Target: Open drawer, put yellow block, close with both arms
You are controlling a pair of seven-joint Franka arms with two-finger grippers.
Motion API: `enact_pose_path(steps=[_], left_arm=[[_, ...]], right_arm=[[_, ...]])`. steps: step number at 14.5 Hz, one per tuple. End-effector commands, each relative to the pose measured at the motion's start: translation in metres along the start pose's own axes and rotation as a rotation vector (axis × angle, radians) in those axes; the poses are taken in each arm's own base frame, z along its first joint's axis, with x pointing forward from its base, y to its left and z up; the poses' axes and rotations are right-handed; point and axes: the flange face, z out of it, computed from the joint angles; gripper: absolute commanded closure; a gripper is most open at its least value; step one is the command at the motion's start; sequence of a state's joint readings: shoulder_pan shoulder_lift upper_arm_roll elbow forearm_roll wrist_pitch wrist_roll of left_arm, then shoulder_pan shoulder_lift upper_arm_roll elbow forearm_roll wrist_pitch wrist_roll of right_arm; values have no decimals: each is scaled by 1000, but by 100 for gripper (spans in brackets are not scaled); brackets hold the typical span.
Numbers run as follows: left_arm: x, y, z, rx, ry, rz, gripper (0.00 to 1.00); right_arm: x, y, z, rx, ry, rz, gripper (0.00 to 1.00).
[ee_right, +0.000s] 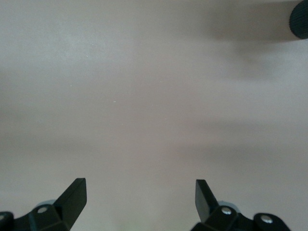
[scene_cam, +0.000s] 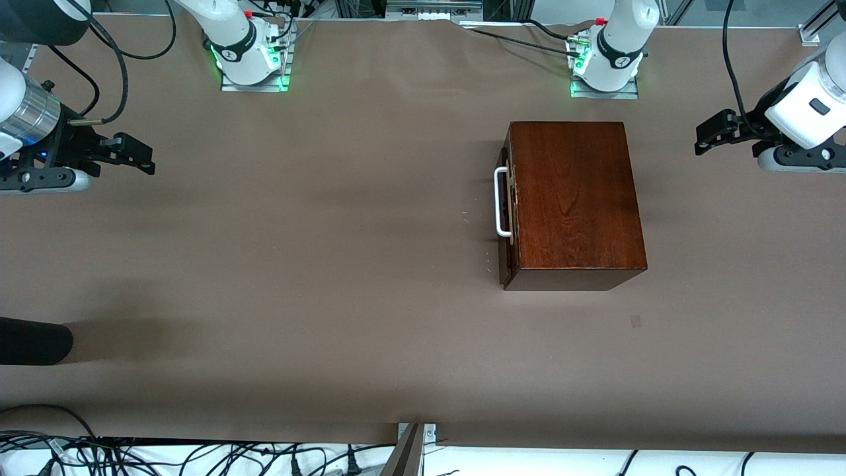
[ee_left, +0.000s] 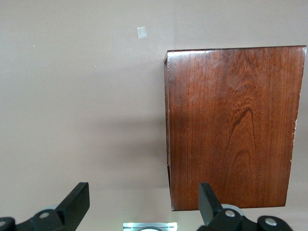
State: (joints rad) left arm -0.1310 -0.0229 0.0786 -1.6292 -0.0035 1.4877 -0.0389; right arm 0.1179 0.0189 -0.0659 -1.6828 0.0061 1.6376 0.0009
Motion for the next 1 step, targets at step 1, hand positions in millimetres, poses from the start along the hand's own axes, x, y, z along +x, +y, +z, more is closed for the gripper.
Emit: enact_pose_path(steps=[1], left_arm=[[-4, -2, -8, -28, 24, 7, 0]], right_arm=[[-2, 1, -6, -6, 0, 2, 0]])
